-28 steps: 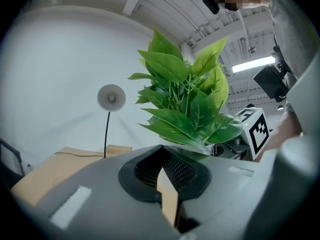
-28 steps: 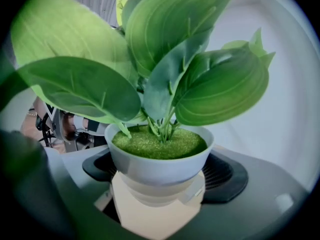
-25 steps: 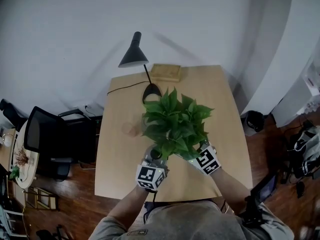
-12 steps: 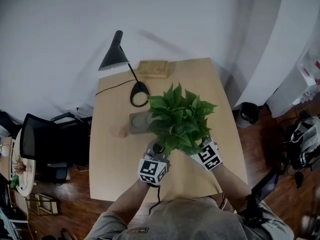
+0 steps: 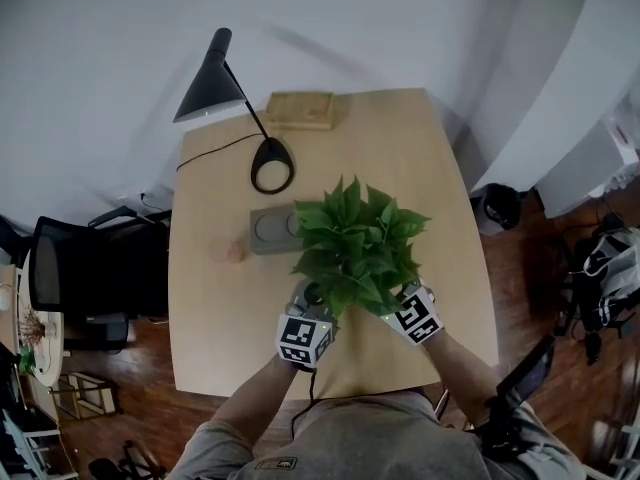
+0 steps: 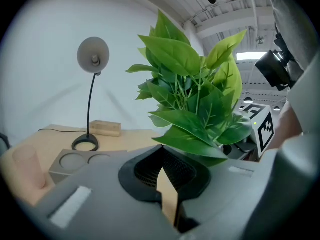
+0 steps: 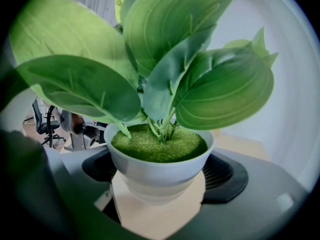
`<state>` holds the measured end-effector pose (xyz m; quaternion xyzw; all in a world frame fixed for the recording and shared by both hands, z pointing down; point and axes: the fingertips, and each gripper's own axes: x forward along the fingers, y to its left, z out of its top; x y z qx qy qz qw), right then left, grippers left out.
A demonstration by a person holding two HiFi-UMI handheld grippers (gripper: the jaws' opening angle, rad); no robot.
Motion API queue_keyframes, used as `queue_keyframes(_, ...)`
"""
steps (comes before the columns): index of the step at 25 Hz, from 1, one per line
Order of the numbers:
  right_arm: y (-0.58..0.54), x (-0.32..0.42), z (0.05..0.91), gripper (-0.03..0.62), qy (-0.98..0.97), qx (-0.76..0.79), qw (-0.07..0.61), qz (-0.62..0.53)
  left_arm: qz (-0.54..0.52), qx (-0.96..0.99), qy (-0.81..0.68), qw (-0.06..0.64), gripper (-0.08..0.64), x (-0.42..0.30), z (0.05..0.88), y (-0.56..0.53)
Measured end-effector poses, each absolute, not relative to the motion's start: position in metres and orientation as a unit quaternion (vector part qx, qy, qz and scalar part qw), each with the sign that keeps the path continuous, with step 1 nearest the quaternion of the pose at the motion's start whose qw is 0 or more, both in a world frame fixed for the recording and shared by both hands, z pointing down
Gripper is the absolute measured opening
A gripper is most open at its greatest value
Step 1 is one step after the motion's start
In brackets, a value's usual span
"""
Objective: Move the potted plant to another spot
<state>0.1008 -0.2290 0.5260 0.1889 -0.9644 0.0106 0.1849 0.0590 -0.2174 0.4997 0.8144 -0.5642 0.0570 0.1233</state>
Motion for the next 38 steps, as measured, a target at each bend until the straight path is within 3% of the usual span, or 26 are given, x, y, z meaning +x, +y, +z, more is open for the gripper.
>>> queue_keyframes(13,-0.208,0.062,0.608,0.515,-0.967,0.150,0.202,0.045,0.100,0.782,-0.585,0.191,-0.008,0.016,0.582,-0.213)
queue_keyframes(38,-0.209,0.068,0.641,0.526,-0.959,0.168,0.226,-0.008,0.117,0.788,-0.569,0.202,-0.006,0.017,0.606,-0.202)
